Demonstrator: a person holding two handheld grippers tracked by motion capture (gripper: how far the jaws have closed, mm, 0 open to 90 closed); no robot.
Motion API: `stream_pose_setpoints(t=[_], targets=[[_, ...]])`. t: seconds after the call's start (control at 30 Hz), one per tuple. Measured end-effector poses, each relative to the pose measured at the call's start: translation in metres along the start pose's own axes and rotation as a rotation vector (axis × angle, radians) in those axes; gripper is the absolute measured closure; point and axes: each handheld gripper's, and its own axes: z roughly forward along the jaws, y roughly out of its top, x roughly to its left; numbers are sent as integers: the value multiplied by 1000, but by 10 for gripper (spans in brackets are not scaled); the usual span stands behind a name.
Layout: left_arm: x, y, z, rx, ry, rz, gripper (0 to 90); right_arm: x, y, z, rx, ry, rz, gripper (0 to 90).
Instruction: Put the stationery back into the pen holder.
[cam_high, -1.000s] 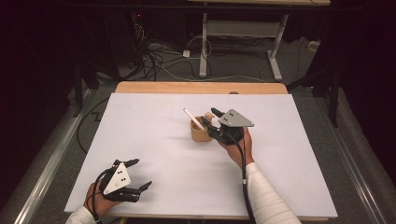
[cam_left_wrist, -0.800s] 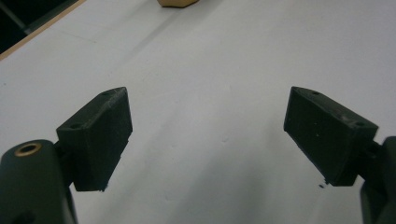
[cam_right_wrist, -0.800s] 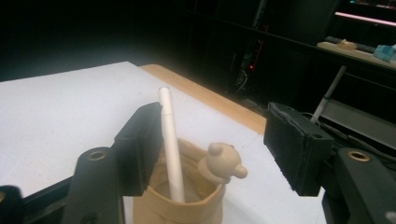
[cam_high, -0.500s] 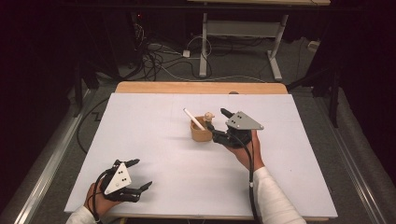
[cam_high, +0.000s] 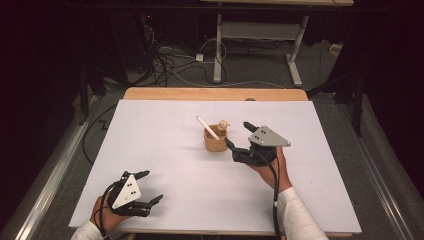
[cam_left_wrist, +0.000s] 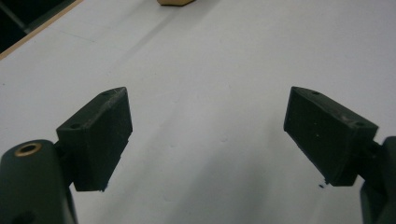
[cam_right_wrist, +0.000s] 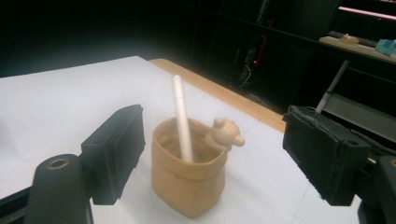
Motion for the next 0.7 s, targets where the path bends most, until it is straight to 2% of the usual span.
stream_pose_setpoints(t=[0.27,0.53,0.7], targets=[[0,0,0,0,2,1,145,0,-5,-11,7,2,10,189],[-1,0,-1,0,2,4,145,5,-8,-23,30,25,-32,175],[0,0,-1,-3,9,11,145,8,-9,-32,42,7,-60,173]])
